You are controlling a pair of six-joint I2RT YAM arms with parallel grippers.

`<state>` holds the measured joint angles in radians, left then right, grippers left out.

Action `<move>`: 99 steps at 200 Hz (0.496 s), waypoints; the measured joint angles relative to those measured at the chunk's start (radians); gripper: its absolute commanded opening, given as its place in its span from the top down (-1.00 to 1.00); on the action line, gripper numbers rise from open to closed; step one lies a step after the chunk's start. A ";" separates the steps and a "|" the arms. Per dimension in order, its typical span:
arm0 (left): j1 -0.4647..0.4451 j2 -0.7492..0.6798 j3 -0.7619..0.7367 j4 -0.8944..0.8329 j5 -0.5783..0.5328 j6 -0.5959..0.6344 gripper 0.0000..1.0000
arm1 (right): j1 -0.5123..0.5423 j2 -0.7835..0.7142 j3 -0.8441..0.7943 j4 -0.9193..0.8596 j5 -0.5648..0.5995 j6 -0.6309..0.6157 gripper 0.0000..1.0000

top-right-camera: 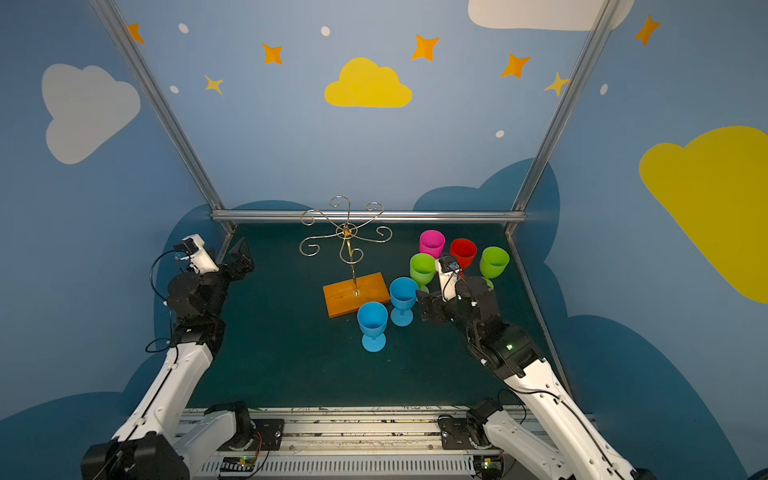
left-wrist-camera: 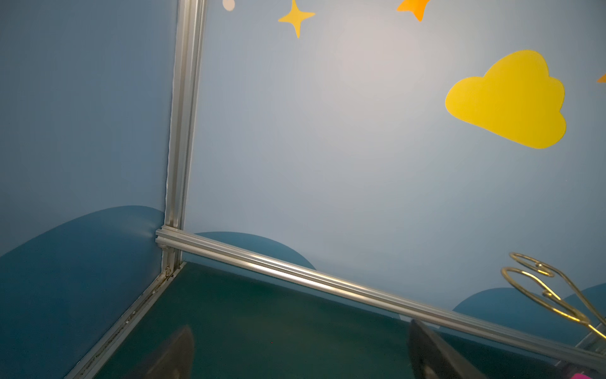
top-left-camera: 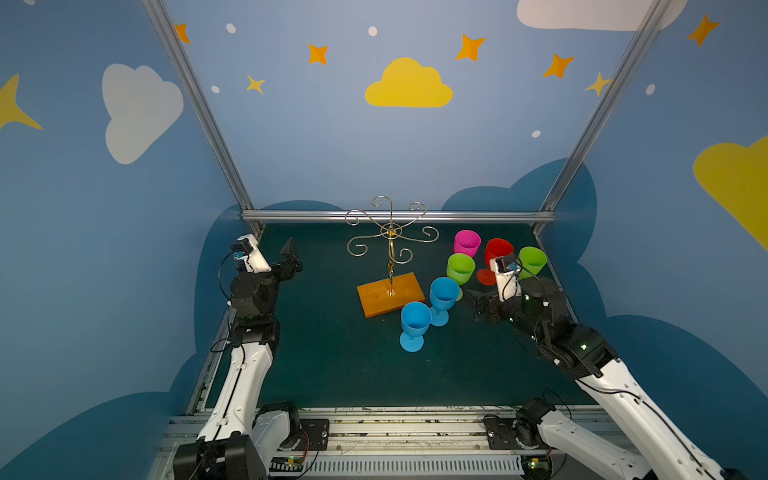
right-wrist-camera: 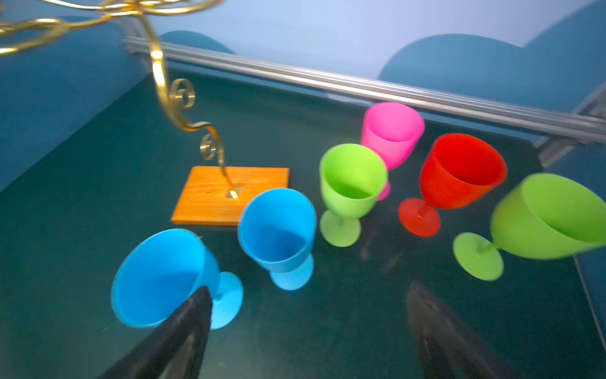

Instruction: Take the wine glass off the wine glass rack

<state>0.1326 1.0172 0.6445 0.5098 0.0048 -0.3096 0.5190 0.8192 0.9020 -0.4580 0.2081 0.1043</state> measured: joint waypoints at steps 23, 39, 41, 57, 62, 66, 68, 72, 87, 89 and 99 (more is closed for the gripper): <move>-0.048 0.069 -0.023 0.025 -0.010 0.037 -0.99 | -0.146 0.011 -0.138 0.164 0.018 -0.001 -0.83; -0.095 0.128 -0.058 0.037 -0.028 0.079 -0.99 | -0.234 0.045 -0.244 0.294 0.021 -0.003 -0.83; -0.102 0.135 -0.063 0.038 -0.031 0.085 -0.99 | -0.246 0.051 -0.259 0.312 0.022 -0.004 -0.83; -0.155 0.175 -0.114 0.048 -0.061 0.136 -0.99 | -0.325 0.098 -0.356 0.430 0.025 -0.008 -0.83; -0.169 0.183 -0.134 0.058 -0.071 0.152 -0.99 | -0.346 0.116 -0.381 0.463 0.025 -0.008 -0.83; -0.181 0.191 -0.150 0.066 -0.078 0.165 -0.99 | -0.362 0.130 -0.400 0.491 0.025 -0.008 -0.83; -0.187 0.194 -0.158 0.070 -0.084 0.171 -0.99 | -0.371 0.137 -0.409 0.504 0.025 -0.008 -0.83; -0.198 0.201 -0.173 0.076 -0.091 0.183 -0.99 | -0.388 0.152 -0.428 0.531 0.024 -0.009 -0.83; -0.224 0.232 -0.215 0.097 -0.121 0.217 -0.99 | -0.435 0.200 -0.477 0.617 0.018 -0.010 -0.83; -0.225 0.237 -0.220 0.100 -0.126 0.220 -0.99 | -0.442 0.206 -0.482 0.626 0.017 -0.010 -0.83; -0.228 0.254 -0.235 0.104 -0.141 0.235 -0.99 | -0.467 0.240 -0.497 0.668 0.009 -0.011 -0.83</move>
<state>-0.0956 1.2716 0.4091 0.6140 -0.1364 -0.0742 0.0525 1.0595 0.4046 0.2096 0.2169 0.0929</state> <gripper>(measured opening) 0.994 0.915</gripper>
